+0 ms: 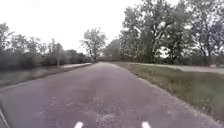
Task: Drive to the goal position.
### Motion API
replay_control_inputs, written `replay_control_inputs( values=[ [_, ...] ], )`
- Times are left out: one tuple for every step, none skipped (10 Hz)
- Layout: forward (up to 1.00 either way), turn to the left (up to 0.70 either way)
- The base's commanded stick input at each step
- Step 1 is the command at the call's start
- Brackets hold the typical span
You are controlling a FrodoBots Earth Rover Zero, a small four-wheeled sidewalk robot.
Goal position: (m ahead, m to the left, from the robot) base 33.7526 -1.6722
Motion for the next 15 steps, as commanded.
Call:
replay_control_inputs(
  values=[
    [1.0, 0.0],
    [1.0, 0.0],
    [1.0, 0.0],
    [1.0, 0.0],
    [1.0, 0.0],
    [1.0, 0.0],
    [1.0, 0.0],
    [1.0, 0.0],
    [1.0, 0.0],
    [1.0, 0.0],
    [1.0, 0.0],
    [1.0, 0.0],
    [1.0, 0.0],
    [1.0, 0.0],
    [1.0, 0.0]
  ],
)
